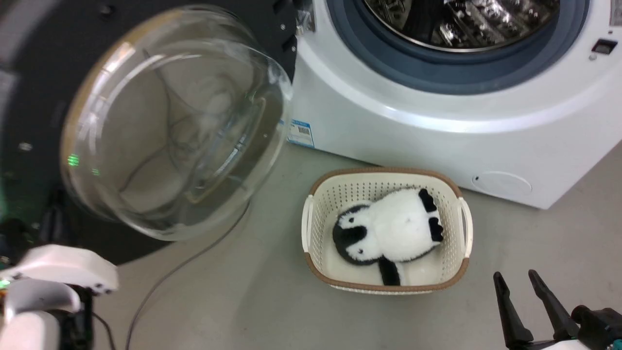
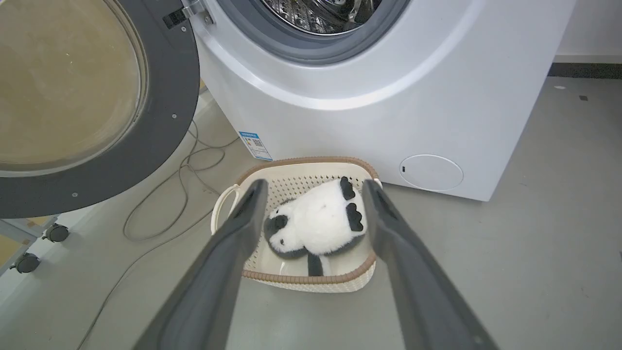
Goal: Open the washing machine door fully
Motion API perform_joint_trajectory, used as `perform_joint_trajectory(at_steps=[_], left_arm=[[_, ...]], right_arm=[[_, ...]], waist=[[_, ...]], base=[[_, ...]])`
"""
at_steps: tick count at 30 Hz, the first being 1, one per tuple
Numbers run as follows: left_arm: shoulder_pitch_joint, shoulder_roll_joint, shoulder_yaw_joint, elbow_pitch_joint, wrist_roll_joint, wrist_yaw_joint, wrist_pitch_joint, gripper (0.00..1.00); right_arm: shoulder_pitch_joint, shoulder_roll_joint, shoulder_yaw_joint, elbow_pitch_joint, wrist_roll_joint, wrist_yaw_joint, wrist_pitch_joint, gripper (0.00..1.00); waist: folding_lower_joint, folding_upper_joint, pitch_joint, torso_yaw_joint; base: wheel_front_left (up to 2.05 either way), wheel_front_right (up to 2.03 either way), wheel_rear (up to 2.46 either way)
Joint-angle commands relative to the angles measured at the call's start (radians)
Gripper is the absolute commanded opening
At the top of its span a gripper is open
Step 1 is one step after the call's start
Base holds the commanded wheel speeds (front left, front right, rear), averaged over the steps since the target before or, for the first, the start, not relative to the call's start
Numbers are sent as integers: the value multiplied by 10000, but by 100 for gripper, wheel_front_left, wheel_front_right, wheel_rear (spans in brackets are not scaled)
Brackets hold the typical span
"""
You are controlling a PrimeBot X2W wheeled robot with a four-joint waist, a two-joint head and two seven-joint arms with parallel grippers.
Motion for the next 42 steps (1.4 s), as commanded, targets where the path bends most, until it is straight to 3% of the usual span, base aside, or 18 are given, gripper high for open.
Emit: perform_joint_trajectory(at_steps=[1,8,16,30,42], left_arm=[[-302,209,215,255,-87,-1,-80,0],[-1148,829,1030,1443,-595,-109,-330,0],[-1665,1335,1318,2293,-781,-274,-488,0],[-1506,1244,541,2497,-519,-632,-635,0],[-502,666,-949,792,-8,-1000,-478,0]], right_arm=[[-147,-106,-4,-64,-8,8,17,100],[-233,-252,-80,-195,6,8,91,100],[-322,-293,-91,-223,25,8,121,100],[-380,-119,-127,44,49,8,-185,100],[-275,-162,-237,-153,-124,8,-744,100]], waist=[[-1,-1,162,-107],[-1,-1,502,-309],[-1,-1,665,-463],[-1,-1,187,-561],[-1,-1,-1355,-1041]], base=[[0,0,0],[0,0,0],[0,0,0],[0,0,0],[0,0,0]])
